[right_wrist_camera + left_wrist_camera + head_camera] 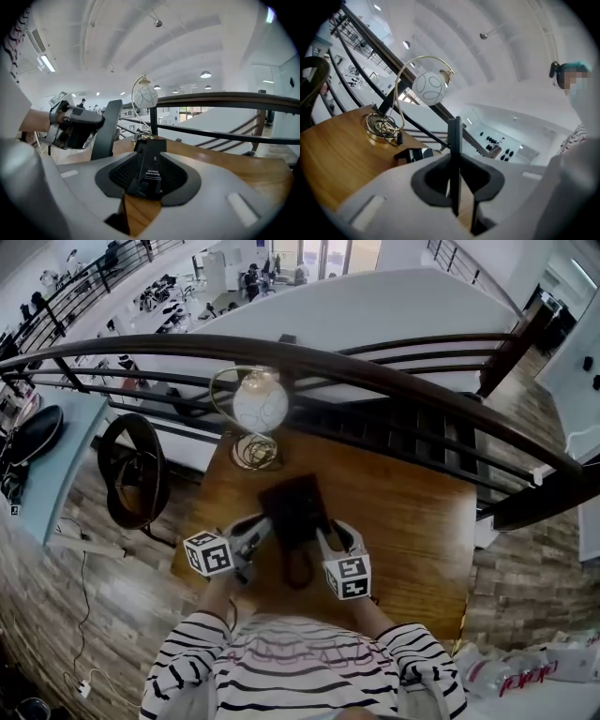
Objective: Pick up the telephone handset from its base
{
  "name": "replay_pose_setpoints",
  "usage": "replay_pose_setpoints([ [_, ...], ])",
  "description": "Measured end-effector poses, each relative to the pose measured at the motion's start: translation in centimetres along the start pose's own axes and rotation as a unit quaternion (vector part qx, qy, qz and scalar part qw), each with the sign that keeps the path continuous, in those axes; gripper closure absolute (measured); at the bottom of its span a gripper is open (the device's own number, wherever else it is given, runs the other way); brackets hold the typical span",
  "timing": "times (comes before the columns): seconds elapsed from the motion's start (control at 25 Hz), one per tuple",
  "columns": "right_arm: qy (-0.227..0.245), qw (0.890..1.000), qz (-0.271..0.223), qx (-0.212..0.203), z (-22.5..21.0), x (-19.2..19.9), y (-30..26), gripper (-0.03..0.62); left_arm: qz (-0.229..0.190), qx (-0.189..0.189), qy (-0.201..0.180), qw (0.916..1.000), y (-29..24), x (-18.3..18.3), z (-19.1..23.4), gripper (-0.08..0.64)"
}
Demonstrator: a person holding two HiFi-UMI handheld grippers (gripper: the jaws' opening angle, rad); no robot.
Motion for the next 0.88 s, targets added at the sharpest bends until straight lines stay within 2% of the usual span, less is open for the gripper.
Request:
replay_pose_setpoints([
  [0.2, -0.002, 0.999, -0.029, -0.029, 1.2, -1.2, 3.2, 0.467, -0.021, -0.02, -0.004, 0.9996, 2.0, 0.8, -2.5, 0.502],
  [0.68, 0.007, 0.994, -0.078, -0.071, 3.2, -1.8, 10.5, 0.591, -0.057, -0.061, -0.016, 0.9964, 5.9, 3.9, -9.0, 0.502],
  [0.88, 0.008, 0.993, -0.086, -0.083, 4.0, -1.4, 12.5, 0.591, -0.065, -0.07, -0.015, 0.9953, 7.3, 5.3, -11.1, 0.502],
])
Point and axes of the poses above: the fingertips, and each gripper's own axes: y backward along the fingers, z to its left, x out of its underside, the point moved 7 cm from there along y, backward along the fingers, and after that the axes turned 14 degrees about -y, right-handed, at the moved point
